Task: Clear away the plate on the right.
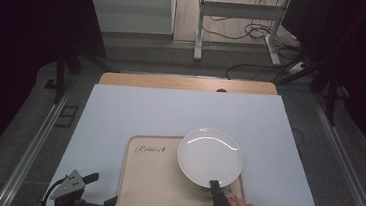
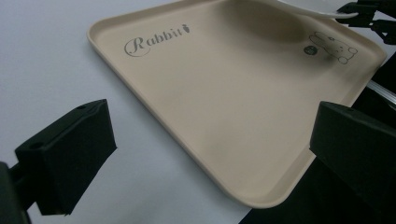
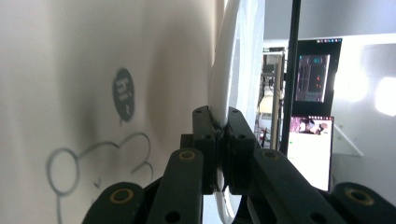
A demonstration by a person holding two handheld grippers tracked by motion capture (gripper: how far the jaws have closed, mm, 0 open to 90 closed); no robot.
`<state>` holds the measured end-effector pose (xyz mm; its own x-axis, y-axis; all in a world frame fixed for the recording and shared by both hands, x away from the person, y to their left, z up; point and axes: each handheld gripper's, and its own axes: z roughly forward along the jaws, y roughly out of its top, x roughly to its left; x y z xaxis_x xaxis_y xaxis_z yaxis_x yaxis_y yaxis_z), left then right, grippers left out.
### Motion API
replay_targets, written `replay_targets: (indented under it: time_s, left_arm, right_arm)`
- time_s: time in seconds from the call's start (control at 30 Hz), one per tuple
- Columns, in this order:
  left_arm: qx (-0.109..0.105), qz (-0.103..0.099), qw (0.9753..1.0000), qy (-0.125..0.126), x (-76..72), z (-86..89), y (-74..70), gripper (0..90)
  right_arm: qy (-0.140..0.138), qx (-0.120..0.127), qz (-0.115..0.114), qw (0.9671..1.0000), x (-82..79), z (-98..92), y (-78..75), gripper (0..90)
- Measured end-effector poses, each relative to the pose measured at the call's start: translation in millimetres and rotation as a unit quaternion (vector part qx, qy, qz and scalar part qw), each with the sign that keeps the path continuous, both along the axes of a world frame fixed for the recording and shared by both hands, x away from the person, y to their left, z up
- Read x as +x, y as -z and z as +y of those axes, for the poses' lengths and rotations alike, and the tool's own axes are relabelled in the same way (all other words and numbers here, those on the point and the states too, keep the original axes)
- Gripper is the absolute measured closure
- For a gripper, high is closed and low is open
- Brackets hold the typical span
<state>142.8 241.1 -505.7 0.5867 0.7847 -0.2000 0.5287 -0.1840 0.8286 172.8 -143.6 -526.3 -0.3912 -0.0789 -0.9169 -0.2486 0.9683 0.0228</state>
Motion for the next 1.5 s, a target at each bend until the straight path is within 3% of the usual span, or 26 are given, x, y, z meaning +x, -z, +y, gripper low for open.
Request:
replay_targets:
  time_s: [0.43, 0.77, 0.97, 1.03, 1.07, 1.1, 1.13, 1.17, 1.33, 1.37, 1.4, 1.5]
  left_arm:
    - [0.000, 0.000, 1.0000, 0.000, 0.0, 0.0, 0.0, 0.0]
    - [-0.001, 0.000, 1.0000, 0.001, 0.0, 0.1, 0.1, 0.0]
    - [-0.001, 0.000, 1.0000, 0.001, -0.1, 0.1, 0.1, 0.0]
    - [-0.001, 0.000, 1.0000, 0.001, 0.0, 0.2, 0.1, 0.0]
    - [-0.001, 0.000, 1.0000, 0.000, 0.0, 0.2, 0.1, 0.0]
    - [-0.001, 0.000, 1.0000, 0.000, 0.0, 0.2, 0.1, 0.0]
    - [-0.001, 0.000, 1.0000, 0.001, 0.0, 0.2, 0.1, 0.0]
    - [-0.001, 0.000, 1.0000, 0.001, 0.0, 0.2, 0.1, 0.0]
    - [-0.001, 0.000, 1.0000, 0.001, 0.0, 0.2, 0.1, 0.0]
    - [-0.001, 0.000, 1.0000, 0.000, 0.0, 0.2, 0.1, 0.0]
    - [-0.001, 0.000, 1.0000, 0.000, 0.0, 0.2, 0.1, 0.0]
    - [-0.001, 0.000, 1.0000, 0.001, -0.1, 0.1, 0.1, 0.0]
  right_arm:
    - [-0.032, 0.000, 0.018, 0.9993, -7.7, 16.6, 7.6, 85.5]
    - [-0.038, -0.011, 0.039, 0.9985, -11.5, 25.0, 11.5, 85.4]
    - [-0.046, -0.005, 0.050, 0.9977, -7.1, 24.6, 16.5, 85.2]
    - [-0.038, -0.002, 0.056, 0.9977, -6.8, 23.8, 17.1, 85.4]
    - [-0.022, -0.013, 0.036, 0.9990, -9.3, 24.0, 15.7, 85.5]
    - [-0.022, -0.013, 0.036, 0.9990, -9.3, 24.0, 15.7, 85.5]
    - [-0.025, -0.015, 0.040, 0.9988, -6.9, 23.7, 14.9, 85.7]
    - [-0.040, -0.004, 0.066, 0.9970, -3.2, 22.8, 16.4, 85.8]
    - [-0.037, -0.001, 0.081, 0.9960, 0.0, 22.0, 16.9, 85.1]
    - [-0.018, -0.015, 0.067, 0.9975, -2.4, 22.6, 15.5, 84.9]
    - [-0.019, -0.013, 0.066, 0.9976, -2.1, 22.3, 16.2, 84.9]
    - [-0.011, -0.021, 0.087, 0.9960, 0.3, 22.2, 15.7, 83.6]
